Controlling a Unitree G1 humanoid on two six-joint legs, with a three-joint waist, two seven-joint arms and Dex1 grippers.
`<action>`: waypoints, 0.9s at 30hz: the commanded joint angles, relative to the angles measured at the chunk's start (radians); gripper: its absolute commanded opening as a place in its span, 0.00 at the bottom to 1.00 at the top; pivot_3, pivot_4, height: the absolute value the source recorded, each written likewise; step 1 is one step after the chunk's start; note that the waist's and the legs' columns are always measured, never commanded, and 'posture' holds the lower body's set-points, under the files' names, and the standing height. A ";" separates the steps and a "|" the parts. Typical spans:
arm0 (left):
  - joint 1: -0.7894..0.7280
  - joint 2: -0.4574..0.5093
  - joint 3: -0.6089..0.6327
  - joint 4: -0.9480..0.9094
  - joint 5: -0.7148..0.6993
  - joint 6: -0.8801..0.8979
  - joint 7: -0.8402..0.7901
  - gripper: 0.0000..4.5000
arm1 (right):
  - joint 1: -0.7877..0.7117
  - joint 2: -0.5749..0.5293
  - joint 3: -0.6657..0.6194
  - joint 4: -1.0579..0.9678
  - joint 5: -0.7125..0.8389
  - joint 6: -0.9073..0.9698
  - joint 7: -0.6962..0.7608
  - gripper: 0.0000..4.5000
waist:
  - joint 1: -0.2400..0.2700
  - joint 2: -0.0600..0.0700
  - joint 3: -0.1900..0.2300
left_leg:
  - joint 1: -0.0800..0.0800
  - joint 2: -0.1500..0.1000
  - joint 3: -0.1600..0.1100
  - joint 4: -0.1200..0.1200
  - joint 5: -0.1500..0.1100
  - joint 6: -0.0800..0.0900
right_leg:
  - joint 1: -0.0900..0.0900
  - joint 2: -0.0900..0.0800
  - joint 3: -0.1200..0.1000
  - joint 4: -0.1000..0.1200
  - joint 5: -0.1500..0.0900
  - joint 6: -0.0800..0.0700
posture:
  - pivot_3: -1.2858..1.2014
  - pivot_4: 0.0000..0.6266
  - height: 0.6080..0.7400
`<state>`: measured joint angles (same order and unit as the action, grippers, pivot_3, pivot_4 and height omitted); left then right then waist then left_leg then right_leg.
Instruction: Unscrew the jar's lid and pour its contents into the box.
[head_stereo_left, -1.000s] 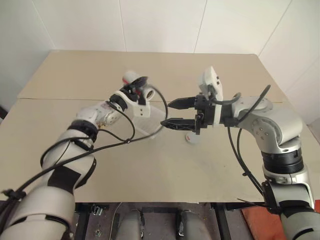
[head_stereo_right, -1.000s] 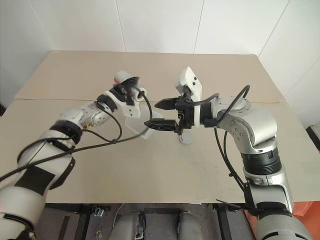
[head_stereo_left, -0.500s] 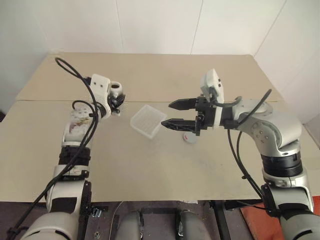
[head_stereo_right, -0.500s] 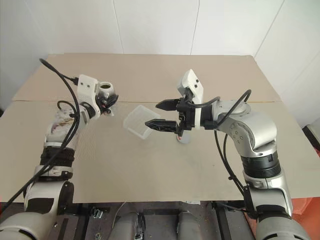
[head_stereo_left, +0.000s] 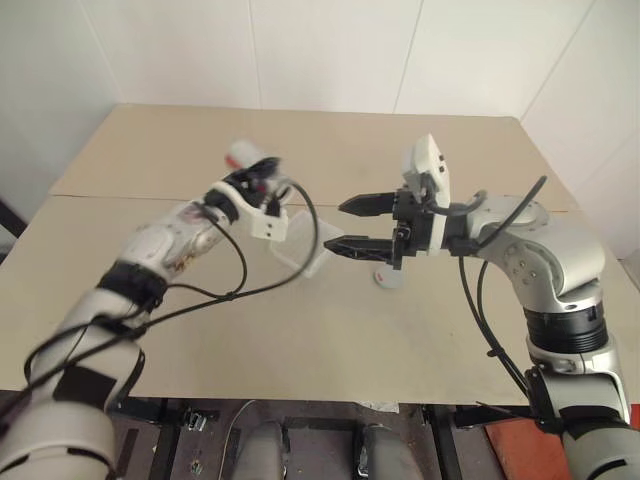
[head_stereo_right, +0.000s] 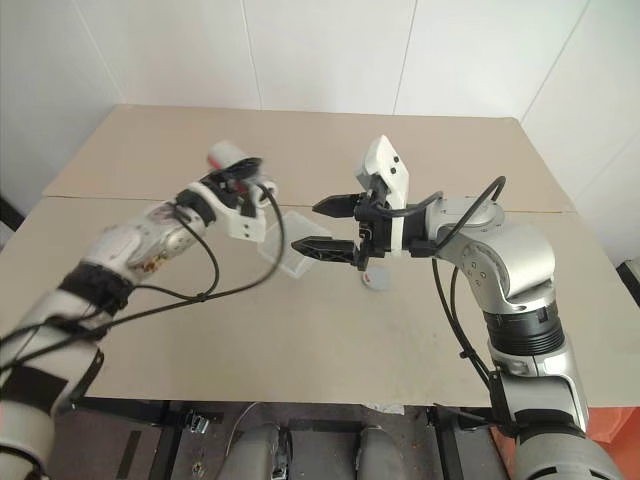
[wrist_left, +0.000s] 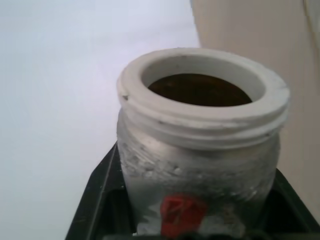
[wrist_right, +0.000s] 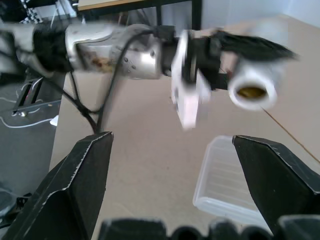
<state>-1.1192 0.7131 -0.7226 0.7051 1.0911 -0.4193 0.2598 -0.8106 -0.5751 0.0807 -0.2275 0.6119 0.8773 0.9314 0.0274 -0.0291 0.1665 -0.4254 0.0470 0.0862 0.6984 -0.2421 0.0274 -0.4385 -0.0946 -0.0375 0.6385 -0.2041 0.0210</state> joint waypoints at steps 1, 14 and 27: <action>-0.125 -0.034 -0.173 0.120 0.286 0.048 0.214 0.43 | -0.026 -0.005 -0.017 -0.030 0.003 -0.032 0.000 0.98 | -0.001 0.000 0.000 | 0.000 0.000 0.000 0.000 0.000 0.000 | -0.001 0.000 0.000 0.000 0.000 0.000 | 0.52 0.24 1.00; -0.226 -0.152 -0.339 0.283 0.458 0.119 0.319 0.43 | -0.004 0.014 -0.032 -0.061 0.014 -0.017 -0.051 0.98 | -0.014 0.000 0.000 | -0.005 0.000 0.001 0.000 0.000 0.000 | -0.006 0.000 0.000 0.000 0.000 0.001 | 0.52 0.24 1.00; -0.096 -0.020 0.048 0.228 -0.046 0.005 0.041 0.43 | -0.001 -0.022 -0.023 -0.035 -0.002 -0.012 -0.035 0.98 | -0.021 0.000 0.000 | -0.005 0.001 0.001 0.000 0.000 0.000 | -0.007 -0.001 0.000 0.001 0.000 0.001 | 0.52 0.24 1.00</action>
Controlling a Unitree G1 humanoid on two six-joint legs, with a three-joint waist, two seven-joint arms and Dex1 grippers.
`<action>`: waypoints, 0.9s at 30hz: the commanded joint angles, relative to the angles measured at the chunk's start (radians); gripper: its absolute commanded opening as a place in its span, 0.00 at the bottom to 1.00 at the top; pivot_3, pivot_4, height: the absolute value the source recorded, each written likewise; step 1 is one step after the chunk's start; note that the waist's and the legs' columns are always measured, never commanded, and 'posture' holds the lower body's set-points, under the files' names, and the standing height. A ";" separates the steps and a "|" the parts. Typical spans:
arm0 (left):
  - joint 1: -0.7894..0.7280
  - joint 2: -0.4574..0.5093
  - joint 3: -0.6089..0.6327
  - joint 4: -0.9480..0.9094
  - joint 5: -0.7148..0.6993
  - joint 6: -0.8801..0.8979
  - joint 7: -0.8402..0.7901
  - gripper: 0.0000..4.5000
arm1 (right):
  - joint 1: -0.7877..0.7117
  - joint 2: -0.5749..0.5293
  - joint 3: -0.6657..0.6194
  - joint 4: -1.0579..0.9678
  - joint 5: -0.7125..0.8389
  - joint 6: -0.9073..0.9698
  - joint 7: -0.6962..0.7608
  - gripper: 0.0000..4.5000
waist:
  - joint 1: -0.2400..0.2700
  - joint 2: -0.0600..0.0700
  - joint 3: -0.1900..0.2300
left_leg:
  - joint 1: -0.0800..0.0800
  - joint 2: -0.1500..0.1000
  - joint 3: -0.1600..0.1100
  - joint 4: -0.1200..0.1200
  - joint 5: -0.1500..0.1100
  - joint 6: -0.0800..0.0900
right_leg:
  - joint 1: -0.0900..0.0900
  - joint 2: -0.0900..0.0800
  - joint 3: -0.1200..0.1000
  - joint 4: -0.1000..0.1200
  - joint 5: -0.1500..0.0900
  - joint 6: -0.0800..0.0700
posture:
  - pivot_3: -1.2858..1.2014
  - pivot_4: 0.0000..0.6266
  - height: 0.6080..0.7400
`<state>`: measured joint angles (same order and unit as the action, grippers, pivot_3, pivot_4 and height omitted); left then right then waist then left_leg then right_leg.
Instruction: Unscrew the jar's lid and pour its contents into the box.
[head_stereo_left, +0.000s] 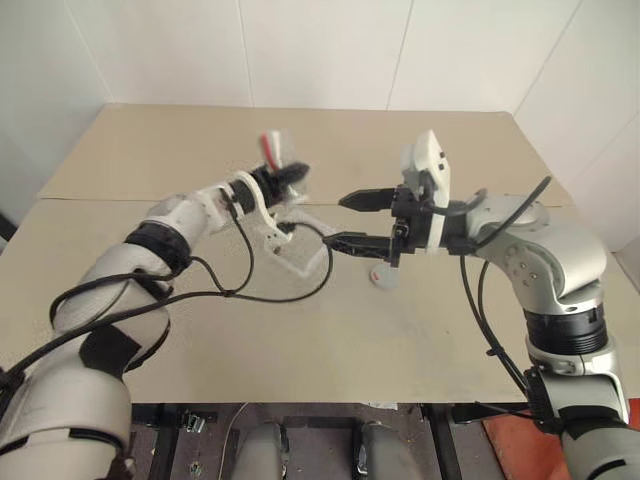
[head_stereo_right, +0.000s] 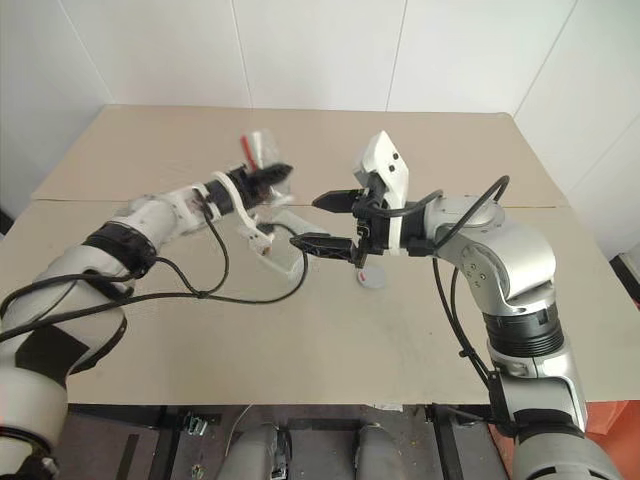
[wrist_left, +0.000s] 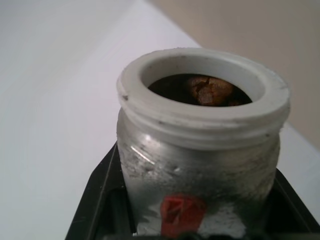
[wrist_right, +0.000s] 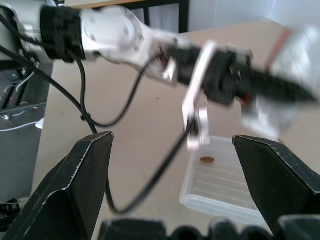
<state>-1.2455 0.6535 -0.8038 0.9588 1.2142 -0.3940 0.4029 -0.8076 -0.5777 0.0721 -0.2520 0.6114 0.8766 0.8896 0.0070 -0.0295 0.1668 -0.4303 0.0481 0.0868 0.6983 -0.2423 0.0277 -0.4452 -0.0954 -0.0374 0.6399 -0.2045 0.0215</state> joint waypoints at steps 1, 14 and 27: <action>0.060 0.048 0.183 -0.033 -0.239 -0.022 -0.146 0.43 | -0.005 -0.026 -0.009 -0.004 -0.012 -0.016 0.008 0.98 | -0.001 0.000 0.000 | 0.000 0.000 0.000 0.000 0.000 0.000 | 0.000 0.000 0.000 0.000 0.000 0.000 | 0.52 0.24 1.00; 0.443 -0.135 0.833 -0.449 -1.206 0.439 -0.761 0.43 | 0.004 -0.068 0.013 0.048 -0.098 -0.039 0.002 0.98 | 0.003 0.000 0.000 | -0.001 0.000 -0.001 0.005 0.000 0.001 | 0.003 0.000 -0.001 0.000 0.000 0.000 | 0.52 0.24 1.00; 0.636 -0.249 0.956 -0.549 -1.424 0.607 -0.880 0.43 | 0.023 -0.081 -0.013 0.018 -0.081 -0.024 -0.003 0.98 | -0.006 0.000 0.000 | 0.006 0.000 -0.002 0.004 0.000 0.000 | 0.008 0.001 0.000 0.000 0.000 0.000 | 0.52 0.24 1.00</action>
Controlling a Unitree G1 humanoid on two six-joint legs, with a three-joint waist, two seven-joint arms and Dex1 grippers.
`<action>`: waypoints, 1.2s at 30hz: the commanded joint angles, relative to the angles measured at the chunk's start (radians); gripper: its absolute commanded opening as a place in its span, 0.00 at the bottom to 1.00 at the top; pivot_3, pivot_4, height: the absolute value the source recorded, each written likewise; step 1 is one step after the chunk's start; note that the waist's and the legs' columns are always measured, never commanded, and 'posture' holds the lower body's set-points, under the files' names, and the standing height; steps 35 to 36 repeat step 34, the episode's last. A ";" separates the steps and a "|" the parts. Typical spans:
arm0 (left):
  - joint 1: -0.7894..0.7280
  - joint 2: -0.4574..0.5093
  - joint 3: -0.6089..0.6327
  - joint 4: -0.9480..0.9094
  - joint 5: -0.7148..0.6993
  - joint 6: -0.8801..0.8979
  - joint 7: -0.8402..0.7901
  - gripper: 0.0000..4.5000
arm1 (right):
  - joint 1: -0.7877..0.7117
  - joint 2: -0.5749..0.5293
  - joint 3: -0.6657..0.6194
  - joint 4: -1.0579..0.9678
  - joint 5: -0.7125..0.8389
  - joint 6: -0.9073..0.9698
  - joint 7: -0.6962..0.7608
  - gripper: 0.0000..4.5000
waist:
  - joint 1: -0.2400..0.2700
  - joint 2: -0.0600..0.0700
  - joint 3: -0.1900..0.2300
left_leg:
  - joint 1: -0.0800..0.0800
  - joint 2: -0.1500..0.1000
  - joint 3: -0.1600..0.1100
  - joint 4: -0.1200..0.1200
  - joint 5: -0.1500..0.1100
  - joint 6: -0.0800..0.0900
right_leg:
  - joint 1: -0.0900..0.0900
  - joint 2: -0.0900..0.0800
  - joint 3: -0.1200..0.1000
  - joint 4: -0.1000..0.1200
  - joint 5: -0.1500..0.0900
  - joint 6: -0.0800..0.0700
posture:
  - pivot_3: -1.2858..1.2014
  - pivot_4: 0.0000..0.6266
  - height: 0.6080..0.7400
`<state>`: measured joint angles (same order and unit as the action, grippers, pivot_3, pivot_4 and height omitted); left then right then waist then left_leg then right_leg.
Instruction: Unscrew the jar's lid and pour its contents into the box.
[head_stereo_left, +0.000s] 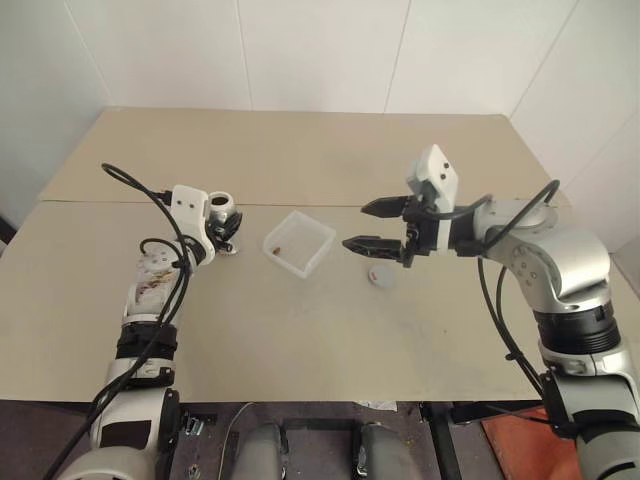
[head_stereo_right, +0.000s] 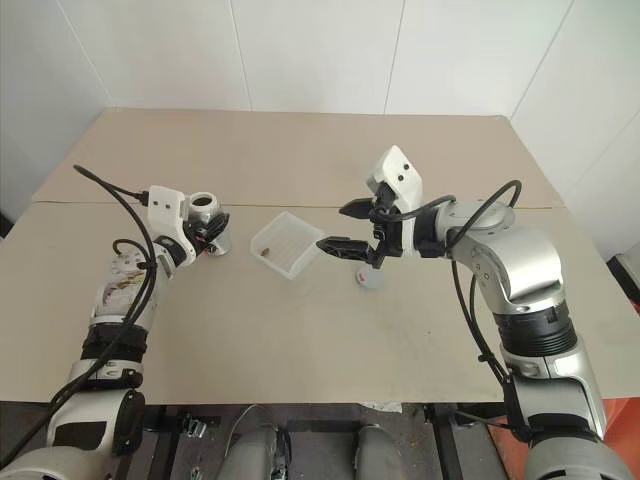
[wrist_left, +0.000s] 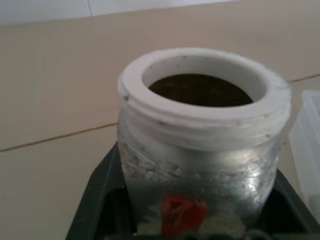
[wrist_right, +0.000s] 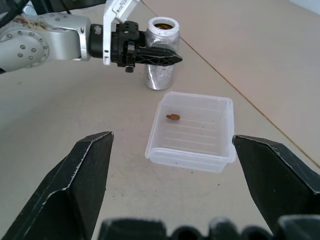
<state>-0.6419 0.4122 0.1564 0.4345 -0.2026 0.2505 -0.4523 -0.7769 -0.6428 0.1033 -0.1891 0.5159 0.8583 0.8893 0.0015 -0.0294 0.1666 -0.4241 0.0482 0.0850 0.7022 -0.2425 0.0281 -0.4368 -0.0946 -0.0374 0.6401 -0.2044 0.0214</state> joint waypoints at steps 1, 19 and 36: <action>0.045 -0.009 -0.008 -0.026 -0.005 -0.051 -0.033 0.51 | -0.006 -0.016 -0.045 -0.047 0.016 -0.007 -0.002 1.00 | 0.000 0.000 0.000 | 0.000 0.000 0.000 0.000 0.000 0.000 | 0.000 0.000 0.000 0.000 0.000 0.000 | 0.52 0.24 1.00; 0.558 0.224 0.148 -0.739 -0.210 0.247 -0.204 1.00 | 0.041 -0.056 -0.079 -0.039 0.024 -0.053 0.038 1.00 | -0.012 0.000 0.000 | 0.002 0.001 -0.001 -0.005 0.000 0.000 | -0.001 -0.001 0.002 -0.002 0.000 0.000 | 0.52 0.24 1.00; 0.861 0.434 0.617 -0.896 -0.470 0.145 -0.587 1.00 | 0.258 -0.203 -0.188 -0.015 0.045 -0.180 0.202 1.00 | -0.002 0.002 -0.001 | 0.007 0.002 0.001 -0.007 0.000 -0.002 | 0.002 0.001 0.003 -0.010 -0.002 -0.004 | 0.52 0.24 1.00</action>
